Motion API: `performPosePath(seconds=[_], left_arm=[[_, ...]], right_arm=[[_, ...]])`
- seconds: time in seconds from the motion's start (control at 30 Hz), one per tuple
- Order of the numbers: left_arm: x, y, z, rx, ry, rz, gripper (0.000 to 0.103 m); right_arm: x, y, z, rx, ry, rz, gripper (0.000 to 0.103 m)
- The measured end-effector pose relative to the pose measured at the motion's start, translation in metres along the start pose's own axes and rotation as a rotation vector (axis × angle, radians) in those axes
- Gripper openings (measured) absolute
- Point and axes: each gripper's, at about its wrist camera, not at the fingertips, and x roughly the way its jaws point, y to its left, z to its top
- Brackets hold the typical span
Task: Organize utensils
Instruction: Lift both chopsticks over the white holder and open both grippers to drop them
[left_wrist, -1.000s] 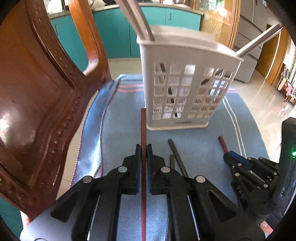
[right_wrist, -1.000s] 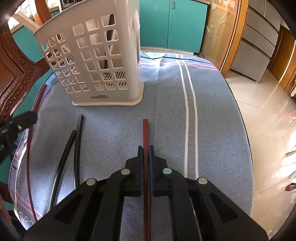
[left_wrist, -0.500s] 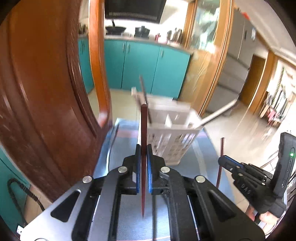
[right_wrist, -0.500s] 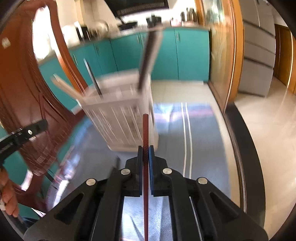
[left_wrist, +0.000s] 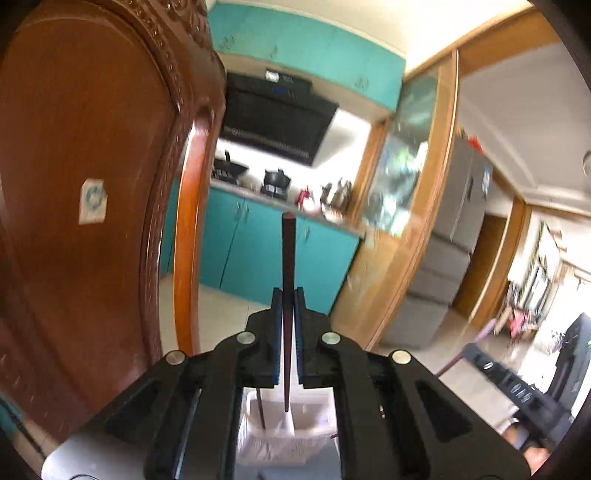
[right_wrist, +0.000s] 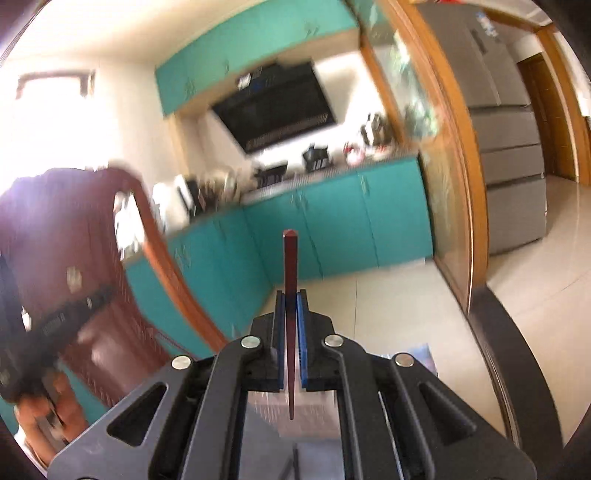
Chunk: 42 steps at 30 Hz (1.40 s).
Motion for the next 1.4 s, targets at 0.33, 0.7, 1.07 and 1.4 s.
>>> performPosePath(seconds=[0.33, 0.7, 1.07, 1.4], left_arm=[[0.086, -0.005, -0.064, 0.091, 0.185, 0.094, 0.007], [0.081, 0.014, -0.114, 0.131, 0.289, 0.122, 0.007], [0.027, 0.020, -0.118, 0.122, 0.182, 0.111, 0.019], [0.009, 0.032, -0.146, 0.157, 0.215, 0.273, 0.025]], right_arm=[[0.064, 0.003, -0.050, -0.055, 0.077, -0.072, 0.007], [0.065, 0.012, -0.074, -0.115, 0.145, -0.050, 0.007], [0.008, 0.011, -0.078, -0.172, 0.067, 0.068, 0.027], [0.080, -0.006, -0.223, -0.291, 0.627, -0.024, 0.027]])
